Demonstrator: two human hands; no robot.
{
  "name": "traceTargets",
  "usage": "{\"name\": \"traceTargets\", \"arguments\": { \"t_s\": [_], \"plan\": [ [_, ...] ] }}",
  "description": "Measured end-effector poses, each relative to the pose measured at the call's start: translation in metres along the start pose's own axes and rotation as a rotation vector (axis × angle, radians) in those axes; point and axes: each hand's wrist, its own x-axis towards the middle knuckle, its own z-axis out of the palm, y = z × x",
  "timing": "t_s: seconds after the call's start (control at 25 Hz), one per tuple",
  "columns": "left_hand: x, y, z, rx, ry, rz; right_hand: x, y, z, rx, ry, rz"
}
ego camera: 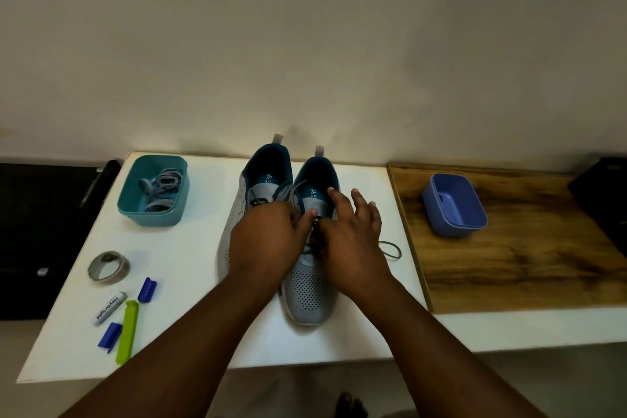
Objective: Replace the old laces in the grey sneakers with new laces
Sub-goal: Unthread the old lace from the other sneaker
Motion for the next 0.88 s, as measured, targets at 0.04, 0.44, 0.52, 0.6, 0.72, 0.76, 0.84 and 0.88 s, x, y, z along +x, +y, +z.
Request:
{"name": "traceTargets", "arguments": {
  "t_s": [0.04,0.44,0.52,0.6,0.72,0.76,0.84,0.88],
  "plan": [
    [0.001,-0.001,0.003,0.022,-0.017,-0.004,0.0,0.0,0.001,0.002,0.007,-0.003],
    [0.007,-0.002,0.001,-0.002,-0.004,0.035,-0.009,0.014,-0.005,-0.058,0.355,0.295],
    [0.005,0.001,0.005,-0.004,-0.028,0.043,-0.008,0.018,-0.004,-0.042,0.31,0.239],
    [0.004,0.003,0.008,-0.013,-0.032,0.055,-0.004,0.014,0.0,-0.018,0.153,0.067],
    [0.004,0.0,0.006,-0.022,-0.019,0.05,0.0,0.007,0.007,-0.033,0.031,-0.047],
    [0.005,-0.001,0.005,-0.012,-0.009,0.048,0.0,0.009,0.003,-0.021,0.073,-0.012],
    [0.005,-0.003,0.003,0.008,0.013,0.044,-0.001,0.025,-0.01,0.009,0.296,0.168],
    [0.004,-0.003,0.004,0.013,0.019,0.041,-0.003,0.036,-0.016,0.008,0.418,0.281]
  ]
}}
